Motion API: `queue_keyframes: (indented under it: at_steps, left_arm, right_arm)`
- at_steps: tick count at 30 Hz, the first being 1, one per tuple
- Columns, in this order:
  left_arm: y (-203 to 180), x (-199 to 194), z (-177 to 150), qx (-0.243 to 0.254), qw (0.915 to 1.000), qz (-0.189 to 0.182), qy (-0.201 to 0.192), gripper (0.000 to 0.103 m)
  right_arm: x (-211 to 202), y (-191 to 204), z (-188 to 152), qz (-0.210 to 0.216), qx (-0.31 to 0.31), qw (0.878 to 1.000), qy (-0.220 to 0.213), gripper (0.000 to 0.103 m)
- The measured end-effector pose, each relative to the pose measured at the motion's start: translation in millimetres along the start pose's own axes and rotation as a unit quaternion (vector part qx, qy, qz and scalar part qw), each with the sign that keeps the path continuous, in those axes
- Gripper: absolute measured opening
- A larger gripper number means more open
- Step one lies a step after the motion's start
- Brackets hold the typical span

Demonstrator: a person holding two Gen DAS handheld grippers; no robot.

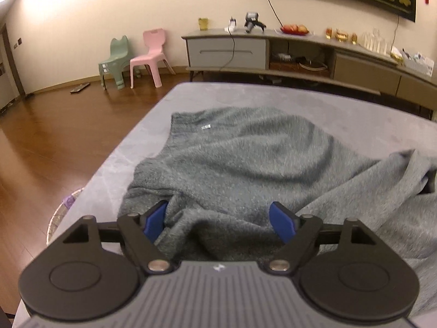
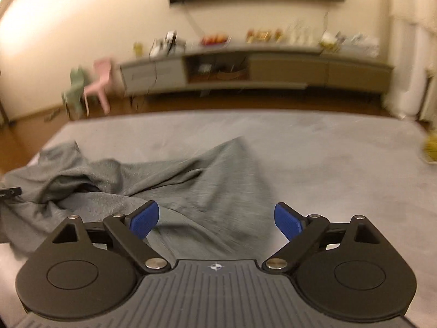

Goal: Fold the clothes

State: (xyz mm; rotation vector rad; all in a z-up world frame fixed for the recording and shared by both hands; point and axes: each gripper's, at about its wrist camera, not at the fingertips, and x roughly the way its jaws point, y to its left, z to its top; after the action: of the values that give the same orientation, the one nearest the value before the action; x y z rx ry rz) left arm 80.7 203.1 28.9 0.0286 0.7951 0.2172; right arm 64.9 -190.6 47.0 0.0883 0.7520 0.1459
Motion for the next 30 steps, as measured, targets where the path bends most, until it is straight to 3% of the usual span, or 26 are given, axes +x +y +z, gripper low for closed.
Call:
queue_keyframes:
  at_steps: [4, 6, 8, 12, 14, 16, 18, 19, 20, 21, 22, 23, 26, 28, 30]
  left_arm:
    - [0, 13, -4, 0.023, 0.9997, 0.002, 0.013, 0.081]
    - [-2, 18, -5, 0.042, 0.999, 0.006, 0.016, 0.081]
    - [0, 23, -5, 0.054, 0.9983, 0.012, 0.017, 0.081]
    - [13, 31, 0, 0.044, 0.9984, 0.028, 0.021, 0.081]
    - [19, 34, 3, 0.033, 0.9985, 0.034, 0.027, 0.081]
    - [20, 34, 6, 0.028, 0.9985, 0.037, 0.028, 0.081]
    - [16, 29, 9, 0.029, 0.9986, 0.037, 0.022, 0.081]
    - [15, 26, 10, 0.028, 0.9988, 0.036, 0.016, 0.081]
    - [13, 21, 12, 0.025, 0.9992, 0.031, 0.008, 0.081]
    - [12, 14, 15, 0.022, 0.9995, 0.024, 0.0, 0.081]
    - [11, 8, 17, 0.017, 0.9996, 0.019, -0.008, 0.082]
    - [12, 3, 21, 0.01, 0.9997, 0.014, -0.017, 0.083]
    - [21, -5, 31, -0.009, 0.9992, 0.013, -0.037, 0.09]
    - [31, 2, 43, -0.019, 0.9986, 0.025, -0.041, 0.096]
    - [39, 20, 56, -0.023, 0.9987, 0.034, -0.029, 0.098]
  right_arm:
    - [87, 21, 6, -0.036, -0.02, 0.998, 0.055, 0.09]
    - [115, 26, 0, -0.039, -0.04, 0.994, 0.092, 0.045]
    - [120, 24, 0, -0.033, -0.058, 0.993, 0.095, 0.016]
    - [61, 10, 29, -0.105, -0.156, 0.982, 0.02, 0.012]
    - [22, -4, 38, -0.185, -0.214, 0.959, -0.021, 0.012]
    - [-1, -22, 34, -0.261, -0.258, 0.929, -0.035, 0.011]
    - [-10, -46, 20, -0.3, -0.262, 0.917, -0.029, 0.012]
    - [-15, -58, 13, -0.319, -0.263, 0.91, -0.026, 0.017]
    - [-14, -71, 4, -0.326, -0.254, 0.911, -0.019, 0.031]
    - [-12, -85, -5, -0.32, -0.229, 0.919, -0.01, 0.04]
    - [-12, -98, -15, -0.304, -0.188, 0.934, -0.011, 0.059]
    - [-15, -104, -22, -0.276, -0.147, 0.95, -0.017, 0.067]
    - [-22, -112, -38, -0.176, -0.038, 0.983, -0.039, 0.077]
    - [-20, -97, -35, -0.121, -0.04, 0.991, -0.038, 0.078]
    - [-21, -74, -26, -0.1, -0.078, 0.99, -0.055, 0.091]
